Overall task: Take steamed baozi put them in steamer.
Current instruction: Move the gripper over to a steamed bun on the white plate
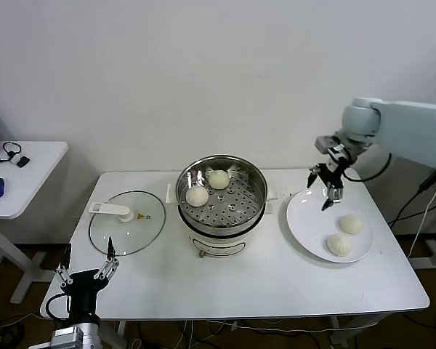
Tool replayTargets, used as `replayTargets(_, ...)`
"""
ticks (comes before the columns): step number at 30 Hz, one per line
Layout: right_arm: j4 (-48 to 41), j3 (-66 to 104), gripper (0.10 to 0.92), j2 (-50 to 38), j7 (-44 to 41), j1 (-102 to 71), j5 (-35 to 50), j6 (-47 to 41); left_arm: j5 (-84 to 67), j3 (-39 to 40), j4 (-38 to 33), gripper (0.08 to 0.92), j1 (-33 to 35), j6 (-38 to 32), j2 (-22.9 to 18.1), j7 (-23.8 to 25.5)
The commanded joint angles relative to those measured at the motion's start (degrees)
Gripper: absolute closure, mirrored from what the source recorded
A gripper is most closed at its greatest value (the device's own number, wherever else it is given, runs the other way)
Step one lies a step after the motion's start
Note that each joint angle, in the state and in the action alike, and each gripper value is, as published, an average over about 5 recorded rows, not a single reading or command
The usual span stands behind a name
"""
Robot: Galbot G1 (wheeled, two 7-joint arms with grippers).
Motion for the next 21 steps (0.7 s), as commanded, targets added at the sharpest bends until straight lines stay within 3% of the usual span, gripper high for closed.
replayTargets(1, -0.91, 4.37, 0.203, -8.29, -0.34, -10.17, -9.0, 3.22, 0.71, 0.02, 0.4, 0.177, 0.01, -0.24, -2.8, -0.07)
replayTargets(21, -8.01, 16.15, 0.203, -8.99, 1.62, -23.64, -15.37, 4.08, 1.27, 0.29, 2.18, 0.177, -0.54, -1.11, -2.8, -0.33)
